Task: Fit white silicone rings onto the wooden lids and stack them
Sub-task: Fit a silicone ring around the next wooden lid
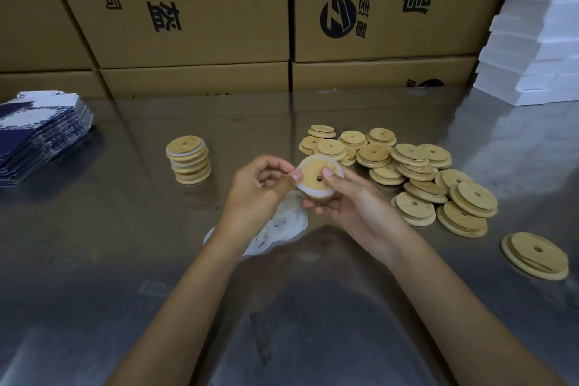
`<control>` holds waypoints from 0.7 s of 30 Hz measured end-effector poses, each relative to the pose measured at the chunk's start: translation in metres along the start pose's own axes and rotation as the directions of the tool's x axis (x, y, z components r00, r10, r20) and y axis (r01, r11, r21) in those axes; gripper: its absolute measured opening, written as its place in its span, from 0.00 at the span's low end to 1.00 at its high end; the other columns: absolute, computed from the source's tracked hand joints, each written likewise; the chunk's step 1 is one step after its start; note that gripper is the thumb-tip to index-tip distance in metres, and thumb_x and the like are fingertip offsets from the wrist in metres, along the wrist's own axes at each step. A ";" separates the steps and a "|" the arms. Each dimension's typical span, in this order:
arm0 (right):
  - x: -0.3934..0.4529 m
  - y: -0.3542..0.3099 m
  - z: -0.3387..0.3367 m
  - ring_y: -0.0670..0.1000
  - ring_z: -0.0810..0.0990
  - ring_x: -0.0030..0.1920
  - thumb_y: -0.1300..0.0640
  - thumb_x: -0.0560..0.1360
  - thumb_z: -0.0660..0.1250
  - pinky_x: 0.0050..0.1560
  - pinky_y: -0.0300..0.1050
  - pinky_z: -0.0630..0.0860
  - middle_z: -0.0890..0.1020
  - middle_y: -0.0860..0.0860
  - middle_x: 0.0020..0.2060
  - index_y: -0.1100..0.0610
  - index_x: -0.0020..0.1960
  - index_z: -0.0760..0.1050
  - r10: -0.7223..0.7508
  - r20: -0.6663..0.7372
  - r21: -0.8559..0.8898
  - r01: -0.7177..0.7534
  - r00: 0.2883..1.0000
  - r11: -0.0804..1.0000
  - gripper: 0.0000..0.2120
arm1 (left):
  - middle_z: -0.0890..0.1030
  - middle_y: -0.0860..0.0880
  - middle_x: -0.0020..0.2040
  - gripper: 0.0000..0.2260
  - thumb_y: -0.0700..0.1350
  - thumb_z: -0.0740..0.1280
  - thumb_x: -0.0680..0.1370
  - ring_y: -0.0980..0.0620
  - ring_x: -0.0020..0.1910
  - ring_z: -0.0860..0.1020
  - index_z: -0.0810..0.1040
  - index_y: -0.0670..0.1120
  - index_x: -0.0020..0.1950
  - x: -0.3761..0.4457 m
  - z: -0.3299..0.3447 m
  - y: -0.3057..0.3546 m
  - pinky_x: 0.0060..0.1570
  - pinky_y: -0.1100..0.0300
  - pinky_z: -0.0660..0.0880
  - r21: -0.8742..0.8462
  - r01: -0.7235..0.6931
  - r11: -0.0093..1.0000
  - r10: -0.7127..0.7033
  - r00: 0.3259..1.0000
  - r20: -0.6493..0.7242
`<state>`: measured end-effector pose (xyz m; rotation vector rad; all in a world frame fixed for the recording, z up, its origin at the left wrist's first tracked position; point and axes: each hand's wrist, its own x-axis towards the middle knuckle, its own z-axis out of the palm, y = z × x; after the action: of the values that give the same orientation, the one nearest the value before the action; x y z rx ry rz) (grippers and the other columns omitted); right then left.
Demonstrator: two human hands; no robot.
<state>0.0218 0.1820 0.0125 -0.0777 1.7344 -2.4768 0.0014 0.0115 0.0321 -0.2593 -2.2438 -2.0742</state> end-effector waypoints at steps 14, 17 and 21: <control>0.001 0.002 0.001 0.62 0.83 0.56 0.68 0.76 0.67 0.61 0.57 0.78 0.83 0.64 0.57 0.65 0.62 0.76 0.020 -0.146 -0.128 -0.039 0.989 0.991 0.15 | 0.81 0.52 0.42 0.03 0.40 0.68 0.78 0.57 0.40 0.77 0.79 0.45 0.45 -0.001 0.008 -0.011 0.39 0.61 0.74 0.176 -0.070 0.982 0.077 0.997 -0.033; 0.001 0.004 0.003 0.61 0.84 0.55 0.66 0.77 0.67 0.58 0.54 0.80 0.84 0.63 0.56 0.63 0.61 0.79 0.033 -0.145 -0.173 -0.058 0.989 0.983 0.13 | 0.79 0.48 0.47 0.03 0.40 0.69 0.77 0.55 0.44 0.76 0.80 0.46 0.44 -0.002 0.008 -0.013 0.44 0.72 0.70 0.285 -0.169 0.944 0.181 0.983 -0.015; 0.002 0.006 0.002 0.57 0.84 0.54 0.64 0.79 0.67 0.57 0.50 0.80 0.85 0.61 0.55 0.61 0.62 0.80 0.024 -0.102 -0.178 -0.042 0.994 0.983 0.12 | 0.80 0.49 0.47 0.04 0.40 0.69 0.77 0.55 0.44 0.77 0.80 0.48 0.43 0.001 0.008 -0.016 0.44 0.71 0.71 0.264 -0.140 0.954 0.151 0.988 -0.023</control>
<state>0.0208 0.1776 0.0074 0.0597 1.9801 -2.3323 -0.0021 0.0180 0.0162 -0.3456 -2.3603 -1.6726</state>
